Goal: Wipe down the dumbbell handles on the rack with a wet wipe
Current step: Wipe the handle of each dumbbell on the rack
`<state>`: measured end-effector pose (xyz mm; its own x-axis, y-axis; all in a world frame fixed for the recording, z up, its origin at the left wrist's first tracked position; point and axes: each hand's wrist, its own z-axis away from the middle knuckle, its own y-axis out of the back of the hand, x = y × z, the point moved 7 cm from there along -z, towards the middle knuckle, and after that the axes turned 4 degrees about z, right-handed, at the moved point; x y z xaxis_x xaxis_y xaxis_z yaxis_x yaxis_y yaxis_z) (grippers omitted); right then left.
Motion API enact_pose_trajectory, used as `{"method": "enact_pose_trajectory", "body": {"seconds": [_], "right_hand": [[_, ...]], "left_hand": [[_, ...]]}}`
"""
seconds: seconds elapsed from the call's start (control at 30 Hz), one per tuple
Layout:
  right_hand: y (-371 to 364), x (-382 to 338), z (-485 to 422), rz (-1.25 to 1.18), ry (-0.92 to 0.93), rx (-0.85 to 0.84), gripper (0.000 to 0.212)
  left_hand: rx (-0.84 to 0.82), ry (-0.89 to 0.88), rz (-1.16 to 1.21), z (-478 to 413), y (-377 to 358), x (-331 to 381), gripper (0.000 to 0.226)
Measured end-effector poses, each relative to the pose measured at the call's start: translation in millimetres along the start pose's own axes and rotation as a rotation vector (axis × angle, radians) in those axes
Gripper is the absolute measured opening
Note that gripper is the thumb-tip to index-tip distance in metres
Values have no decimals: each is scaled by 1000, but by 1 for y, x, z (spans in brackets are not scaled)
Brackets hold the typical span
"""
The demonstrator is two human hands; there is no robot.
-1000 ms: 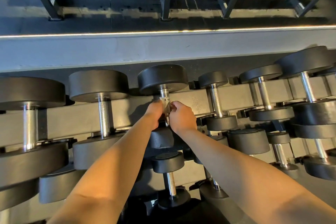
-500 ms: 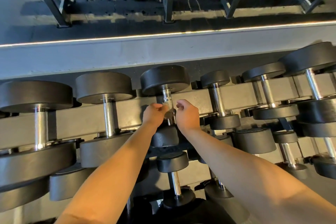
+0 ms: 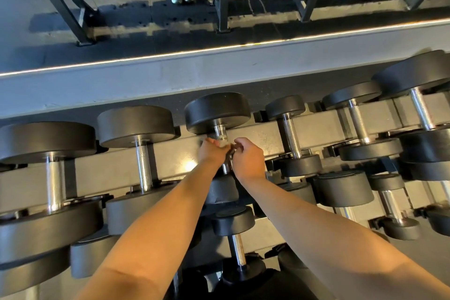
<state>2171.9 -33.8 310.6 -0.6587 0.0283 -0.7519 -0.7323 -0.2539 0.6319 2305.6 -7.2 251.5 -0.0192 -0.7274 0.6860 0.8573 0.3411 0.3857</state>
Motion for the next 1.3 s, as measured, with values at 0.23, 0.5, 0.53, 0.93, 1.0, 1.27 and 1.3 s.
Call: {"method": "enact_pose_trajectory", "body": {"seconds": [0.23,0.5,0.53,0.93,1.0,1.27,1.3], "right_hand": [[-1,4,1,27,-11,-12,29],[-1,3,2,-7,23,-23,23],[-1,2,2,-12,39,-26,21],[-19,10,-15,-95,32,-437,22],[-21,17,-25,-166,-62,-410,19],[-31,1,-67,-82,-18,-242,11],[-34,2,-67,-63,-10,-248,8]], "left_hand": [[-151,34,-483,18,-3,-10,22],[-113,-65,-581,29,11,-5,9],[-93,-60,-538,31,13,-5,11],[51,-286,-97,78,3,4,36],[33,-310,-69,85,0,-1,47],[229,-203,-183,90,1,-2,35],[228,-203,-196,89,0,-2,35]]}}
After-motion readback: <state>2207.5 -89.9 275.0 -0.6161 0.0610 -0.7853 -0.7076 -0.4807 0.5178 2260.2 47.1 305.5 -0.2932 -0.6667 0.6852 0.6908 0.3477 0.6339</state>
